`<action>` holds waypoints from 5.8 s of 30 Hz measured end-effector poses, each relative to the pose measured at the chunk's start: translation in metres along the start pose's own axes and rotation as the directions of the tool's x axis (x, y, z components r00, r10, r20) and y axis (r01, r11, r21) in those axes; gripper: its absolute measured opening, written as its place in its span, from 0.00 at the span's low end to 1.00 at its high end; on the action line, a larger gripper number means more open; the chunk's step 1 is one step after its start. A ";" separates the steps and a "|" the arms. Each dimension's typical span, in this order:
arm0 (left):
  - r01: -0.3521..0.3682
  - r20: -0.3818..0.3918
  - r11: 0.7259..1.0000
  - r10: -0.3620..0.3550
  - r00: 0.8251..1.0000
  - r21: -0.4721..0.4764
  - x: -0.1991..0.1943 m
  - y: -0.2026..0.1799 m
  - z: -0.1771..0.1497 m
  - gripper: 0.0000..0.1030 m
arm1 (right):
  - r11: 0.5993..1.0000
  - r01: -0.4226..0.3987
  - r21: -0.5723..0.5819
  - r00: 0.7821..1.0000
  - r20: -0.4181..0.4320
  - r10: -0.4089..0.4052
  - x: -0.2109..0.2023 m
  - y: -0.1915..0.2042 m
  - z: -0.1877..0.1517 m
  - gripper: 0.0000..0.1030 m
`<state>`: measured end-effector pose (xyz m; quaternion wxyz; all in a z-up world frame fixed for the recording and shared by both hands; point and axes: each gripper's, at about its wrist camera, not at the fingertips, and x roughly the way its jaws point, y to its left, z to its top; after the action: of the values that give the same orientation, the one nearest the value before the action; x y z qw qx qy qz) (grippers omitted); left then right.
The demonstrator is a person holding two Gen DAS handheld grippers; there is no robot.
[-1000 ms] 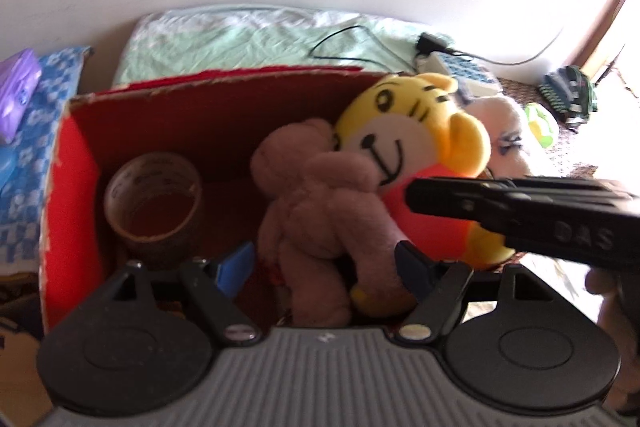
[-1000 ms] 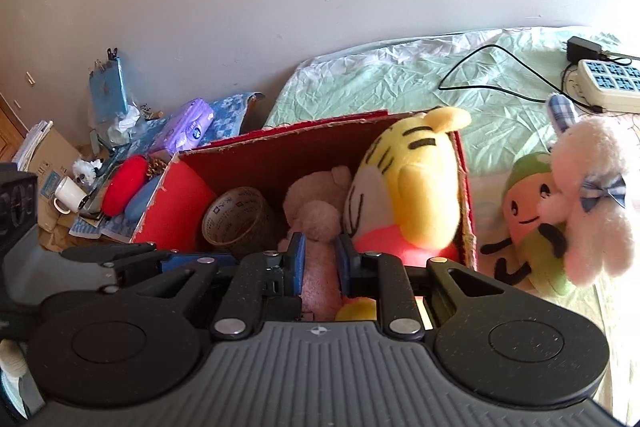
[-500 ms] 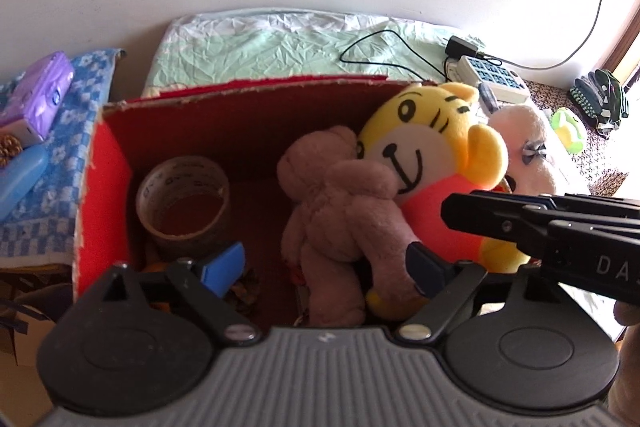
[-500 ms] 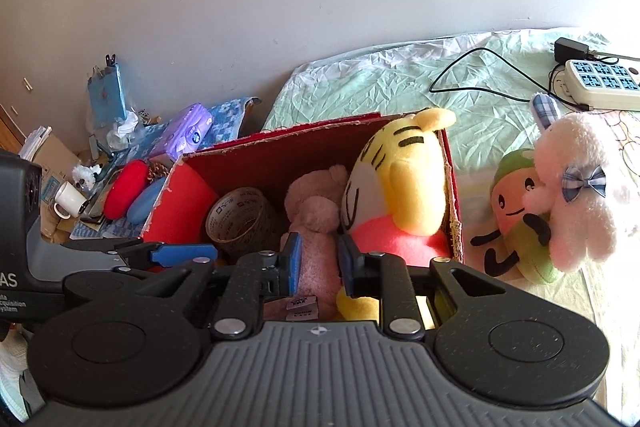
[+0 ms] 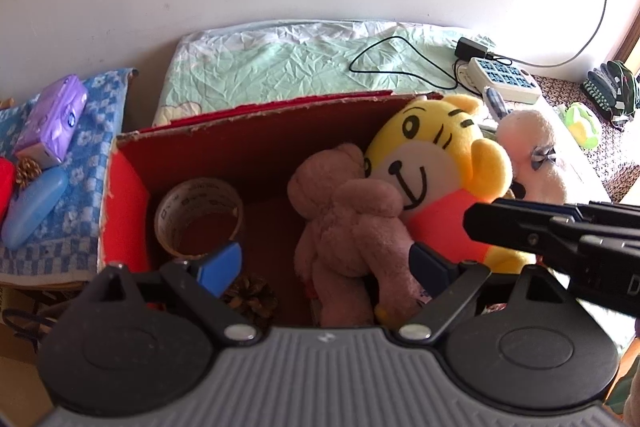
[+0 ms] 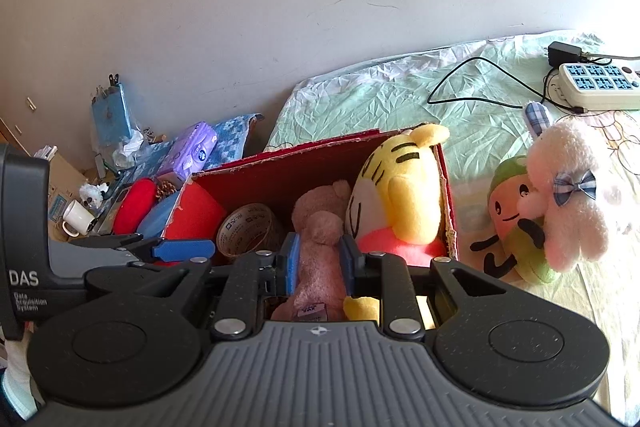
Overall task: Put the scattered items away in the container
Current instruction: 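Lower the teddy bear into the red box and open the right gripper, then move the right gripper to the white bunny plush with blue bow, then close the right gripper on the white bunny's body, then lift the white bunny with the right gripper and carry it over the box, then lower the white bunny into the red box and open the right gripper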
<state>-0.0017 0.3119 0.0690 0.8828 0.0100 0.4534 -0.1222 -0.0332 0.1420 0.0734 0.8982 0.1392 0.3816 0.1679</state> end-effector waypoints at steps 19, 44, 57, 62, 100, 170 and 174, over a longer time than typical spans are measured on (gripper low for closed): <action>-0.227 0.048 0.973 0.229 0.972 -0.049 -0.021 -0.022 -0.005 0.96 | 0.998 -0.061 -0.017 0.998 0.012 0.061 -0.017 -0.017 -0.001 0.26; -0.448 -0.033 0.870 0.451 0.892 -0.205 -0.018 -0.111 0.006 0.96 | 0.966 -0.239 -0.100 0.968 -0.102 0.229 -0.034 -0.106 0.020 0.30; -0.282 0.033 0.949 0.289 0.957 -0.138 -0.007 -0.191 0.004 0.96 | 0.977 -0.213 0.005 0.970 -0.117 0.212 -0.047 -0.188 0.019 0.31; -0.192 0.094 0.979 0.198 0.976 -0.071 -0.001 -0.223 0.014 0.96 | 0.985 -0.161 0.070 0.982 -0.090 0.167 -0.058 -0.217 0.022 0.31; 0.028 -0.029 0.996 -0.031 0.999 -0.088 0.122 -0.222 0.043 0.68 | 0.972 -0.220 0.084 0.951 -0.204 0.233 0.023 -0.255 0.080 0.54; -0.021 0.227 0.996 0.041 0.973 -0.090 -0.014 0.021 -0.020 0.56 | 0.928 -0.344 -0.141 0.930 0.080 0.357 0.058 0.007 0.013 0.38; -0.030 0.202 0.996 0.047 0.978 -0.086 -0.003 0.029 -0.024 0.56 | 0.934 -0.334 -0.126 0.938 0.056 0.343 0.072 0.011 0.011 0.38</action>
<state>-0.0154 0.3438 0.0544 0.9265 -0.0304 0.3648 -0.0866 0.0195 0.1800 0.0393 0.8764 0.1572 0.3068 0.3361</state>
